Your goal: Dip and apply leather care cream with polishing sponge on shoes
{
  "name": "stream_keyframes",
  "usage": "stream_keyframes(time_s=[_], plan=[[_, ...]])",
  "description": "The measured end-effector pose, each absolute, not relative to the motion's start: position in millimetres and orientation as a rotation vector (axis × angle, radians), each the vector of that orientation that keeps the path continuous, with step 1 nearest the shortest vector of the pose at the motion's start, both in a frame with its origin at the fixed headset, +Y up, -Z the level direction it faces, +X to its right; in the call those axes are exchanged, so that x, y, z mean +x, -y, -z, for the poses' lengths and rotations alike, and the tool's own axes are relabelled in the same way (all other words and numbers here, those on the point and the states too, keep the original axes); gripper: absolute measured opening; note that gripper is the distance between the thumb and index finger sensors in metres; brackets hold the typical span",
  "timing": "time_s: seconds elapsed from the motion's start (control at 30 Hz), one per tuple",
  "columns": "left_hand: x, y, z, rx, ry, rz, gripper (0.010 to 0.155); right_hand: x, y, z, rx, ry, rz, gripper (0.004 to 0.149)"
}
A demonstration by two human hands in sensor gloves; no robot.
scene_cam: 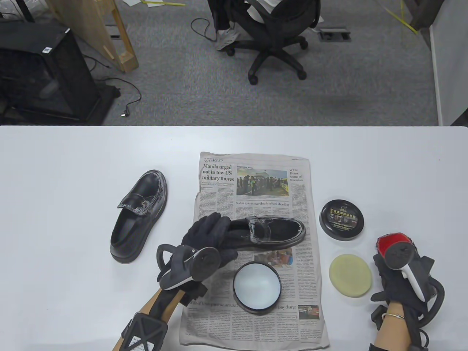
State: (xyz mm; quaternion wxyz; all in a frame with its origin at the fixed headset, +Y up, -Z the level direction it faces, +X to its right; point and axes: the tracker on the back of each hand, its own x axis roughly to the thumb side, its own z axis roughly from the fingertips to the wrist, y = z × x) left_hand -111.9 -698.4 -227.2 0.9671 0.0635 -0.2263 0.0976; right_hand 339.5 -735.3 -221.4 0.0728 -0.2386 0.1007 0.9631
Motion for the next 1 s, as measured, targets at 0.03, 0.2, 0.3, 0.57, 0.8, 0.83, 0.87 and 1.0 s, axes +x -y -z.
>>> stream_keyframes(time_s=[0.03,0.2,0.3,0.57,0.8,0.83,0.87,1.0], plan=[[-109,701,220,0.108,0.492,-0.199,0.082,326,727,221,-0.604,-0.307,-2.91,0.071],[-95,728,201,-0.058,0.62,-0.166,0.091,271,725,227,-0.229,-0.503,-2.967,0.076],[-89,745,201,-0.168,0.665,-0.133,0.098,254,743,233,-0.218,-0.661,-3.112,0.085],[-83,764,203,-0.271,0.689,-0.137,0.102,272,748,237,-0.32,-0.49,-3.094,0.045],[-84,764,207,-0.267,0.661,-0.181,0.099,236,709,222,0.116,-0.06,-2.981,0.042],[-84,764,208,-0.266,0.658,-0.184,0.099,217,701,215,0.244,0.098,-2.985,0.042],[-85,764,208,-0.266,0.653,-0.185,0.099,201,695,209,0.339,0.179,-2.998,0.042],[-86,765,209,-0.265,0.635,-0.201,0.098,124,688,177,0.815,0.39,-2.998,0.042]])
